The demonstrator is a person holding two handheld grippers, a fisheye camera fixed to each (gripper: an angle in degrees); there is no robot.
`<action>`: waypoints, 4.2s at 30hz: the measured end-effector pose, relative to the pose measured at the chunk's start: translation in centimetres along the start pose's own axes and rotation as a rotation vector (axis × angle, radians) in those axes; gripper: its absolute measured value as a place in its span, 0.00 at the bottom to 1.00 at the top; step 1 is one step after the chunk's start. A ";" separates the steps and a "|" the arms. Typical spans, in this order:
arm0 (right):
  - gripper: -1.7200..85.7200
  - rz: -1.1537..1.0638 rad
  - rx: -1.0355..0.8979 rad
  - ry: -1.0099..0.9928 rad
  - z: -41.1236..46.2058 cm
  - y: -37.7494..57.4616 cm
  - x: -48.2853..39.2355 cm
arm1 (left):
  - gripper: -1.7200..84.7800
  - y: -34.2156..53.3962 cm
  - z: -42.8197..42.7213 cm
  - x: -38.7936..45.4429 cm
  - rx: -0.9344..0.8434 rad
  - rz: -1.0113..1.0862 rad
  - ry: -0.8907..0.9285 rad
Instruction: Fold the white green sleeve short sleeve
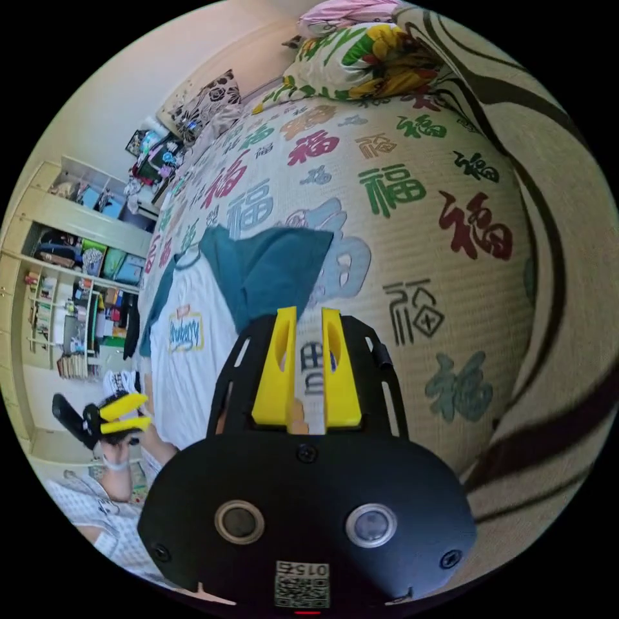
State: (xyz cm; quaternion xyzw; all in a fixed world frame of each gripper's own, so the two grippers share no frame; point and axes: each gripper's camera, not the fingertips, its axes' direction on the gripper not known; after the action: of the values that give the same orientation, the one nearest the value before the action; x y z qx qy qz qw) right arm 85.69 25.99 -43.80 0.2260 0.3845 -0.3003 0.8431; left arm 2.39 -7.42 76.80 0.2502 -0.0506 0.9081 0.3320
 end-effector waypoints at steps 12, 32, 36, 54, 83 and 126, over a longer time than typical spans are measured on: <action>0.07 -0.107 -0.097 0.098 9.0 -9.6 -0.9 | 0.06 -11.5 17.0 2.7 -0.092 0.019 -0.138; 0.08 -0.227 -0.170 0.383 21.1 -11.3 -5.8 | 0.12 -10.2 14.4 -1.2 0.025 -0.187 0.703; 0.08 -0.254 -0.060 0.359 21.3 -8.5 -8.1 | 0.12 -5.2 8.9 -2.8 0.053 -0.096 0.683; 0.08 -0.798 -0.226 -0.231 50.5 8.1 -47.5 | 0.17 30.2 -22.6 -39.3 0.453 -1.032 0.198; 0.02 -1.160 -0.519 0.595 95.9 -2.8 -84.1 | 0.14 29.1 -36.4 -43.7 0.508 -0.654 0.356; 0.01 -0.946 -0.485 0.477 112.0 0.7 -83.3 | 0.01 37.4 -49.0 -47.6 0.590 -0.910 0.345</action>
State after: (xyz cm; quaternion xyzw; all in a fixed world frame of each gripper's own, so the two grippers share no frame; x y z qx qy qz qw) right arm 99.94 -14.37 89.02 -0.1085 0.6808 -0.4886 0.5349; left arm -10.60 -51.24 13.68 0.1769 0.3731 0.6769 0.6094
